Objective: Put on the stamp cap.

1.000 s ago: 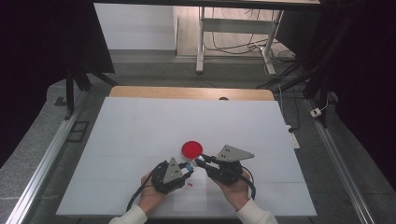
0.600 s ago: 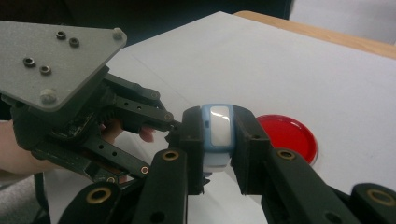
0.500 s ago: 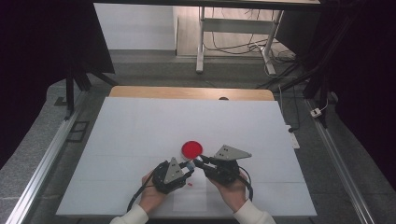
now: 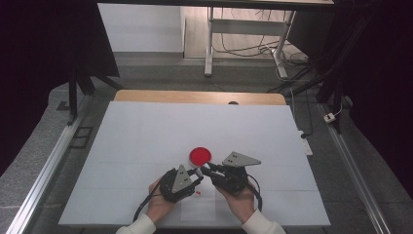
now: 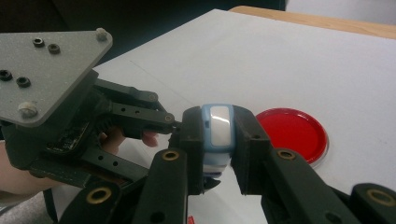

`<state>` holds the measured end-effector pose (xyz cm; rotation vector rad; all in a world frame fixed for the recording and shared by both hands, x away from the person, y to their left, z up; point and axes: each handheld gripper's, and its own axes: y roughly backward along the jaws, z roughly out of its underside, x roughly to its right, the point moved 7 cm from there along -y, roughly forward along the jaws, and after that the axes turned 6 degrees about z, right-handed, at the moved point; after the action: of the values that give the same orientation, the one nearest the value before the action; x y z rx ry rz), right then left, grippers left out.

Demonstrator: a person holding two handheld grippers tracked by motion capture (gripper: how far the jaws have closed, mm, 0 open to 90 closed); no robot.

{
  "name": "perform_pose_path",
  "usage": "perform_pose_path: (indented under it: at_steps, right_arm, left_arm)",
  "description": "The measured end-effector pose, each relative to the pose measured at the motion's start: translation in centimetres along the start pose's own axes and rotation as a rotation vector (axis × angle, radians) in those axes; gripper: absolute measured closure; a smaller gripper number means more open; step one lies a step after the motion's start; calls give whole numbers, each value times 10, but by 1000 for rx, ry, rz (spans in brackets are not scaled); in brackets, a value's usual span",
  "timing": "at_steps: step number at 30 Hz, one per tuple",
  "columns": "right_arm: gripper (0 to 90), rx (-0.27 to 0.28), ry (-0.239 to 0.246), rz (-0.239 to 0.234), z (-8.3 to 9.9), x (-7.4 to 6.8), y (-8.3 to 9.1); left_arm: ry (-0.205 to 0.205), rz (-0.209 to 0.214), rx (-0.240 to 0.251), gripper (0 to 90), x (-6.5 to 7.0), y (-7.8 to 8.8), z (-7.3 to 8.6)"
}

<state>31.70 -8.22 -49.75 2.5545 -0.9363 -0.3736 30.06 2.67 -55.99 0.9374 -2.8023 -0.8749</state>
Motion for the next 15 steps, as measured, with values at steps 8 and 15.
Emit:
perform_pose_path:
  at_steps: [8,15]
  right_arm:
    - [755,-4,-29,-2,1,0,-1]
    - [755,-7,-46,1,1,0,-1]
  left_arm:
    - [-3,-10,7,654,1,0,-1]
    - [-8,-13,2,654,1,1,-1]
